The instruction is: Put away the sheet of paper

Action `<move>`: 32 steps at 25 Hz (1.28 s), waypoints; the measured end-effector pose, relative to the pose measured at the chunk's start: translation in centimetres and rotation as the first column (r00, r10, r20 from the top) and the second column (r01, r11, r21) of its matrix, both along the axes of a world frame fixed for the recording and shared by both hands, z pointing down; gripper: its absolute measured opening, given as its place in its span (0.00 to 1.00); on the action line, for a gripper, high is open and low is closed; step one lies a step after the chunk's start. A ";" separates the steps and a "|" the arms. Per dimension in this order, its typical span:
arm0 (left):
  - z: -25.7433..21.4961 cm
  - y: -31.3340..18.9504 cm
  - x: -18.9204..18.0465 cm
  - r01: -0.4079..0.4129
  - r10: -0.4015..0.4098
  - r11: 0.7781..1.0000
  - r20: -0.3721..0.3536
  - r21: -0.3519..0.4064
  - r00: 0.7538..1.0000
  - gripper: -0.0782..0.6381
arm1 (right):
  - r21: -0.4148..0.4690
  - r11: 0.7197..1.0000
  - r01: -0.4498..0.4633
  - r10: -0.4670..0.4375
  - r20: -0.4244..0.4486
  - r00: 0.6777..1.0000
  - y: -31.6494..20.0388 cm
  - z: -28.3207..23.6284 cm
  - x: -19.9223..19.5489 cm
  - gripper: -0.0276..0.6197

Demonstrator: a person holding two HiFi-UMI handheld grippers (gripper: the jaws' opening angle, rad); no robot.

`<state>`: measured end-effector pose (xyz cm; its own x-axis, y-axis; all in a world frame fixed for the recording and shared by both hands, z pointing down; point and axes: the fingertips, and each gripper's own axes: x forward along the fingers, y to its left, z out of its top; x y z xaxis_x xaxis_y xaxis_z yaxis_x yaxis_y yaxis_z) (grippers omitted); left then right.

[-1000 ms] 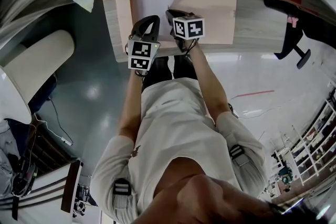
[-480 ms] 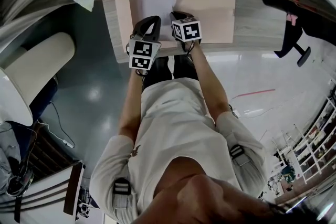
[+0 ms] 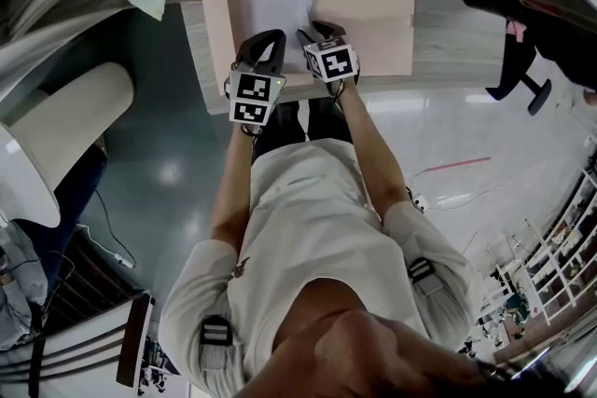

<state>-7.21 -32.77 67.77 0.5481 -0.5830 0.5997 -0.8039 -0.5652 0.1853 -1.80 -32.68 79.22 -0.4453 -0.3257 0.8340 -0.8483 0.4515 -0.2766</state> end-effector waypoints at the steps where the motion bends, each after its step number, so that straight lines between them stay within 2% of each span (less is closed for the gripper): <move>1: -0.1 0.0 0.1 -0.003 0.003 1.000 0.000 0.002 1.000 0.14 | 0.013 1.000 0.004 -0.004 -0.005 1.000 0.0 -0.2 0.2 0.34; 9: -0.8 -0.2 0.7 -0.021 0.022 1.000 -0.005 0.018 1.000 0.14 | 0.122 0.992 0.026 -0.025 -0.008 1.000 -0.3 -3.8 0.8 0.34; 18: -3.6 -0.4 0.8 -0.042 0.043 0.997 -0.018 0.062 0.999 0.14 | 0.246 0.969 0.036 -0.041 0.014 0.999 -0.3 -10.1 1.0 0.32; 24: -6.9 -0.6 0.3 -0.050 0.054 0.991 -0.035 0.120 0.998 0.14 | 0.371 0.928 0.038 -0.057 0.041 0.998 -0.6 -16.2 0.6 0.26; 32: -12.8 -0.5 -0.6 -0.040 0.060 0.972 -0.079 0.230 0.995 0.14 | 0.535 0.845 0.029 -0.087 0.084 0.993 -0.3 -24.2 -0.1 0.18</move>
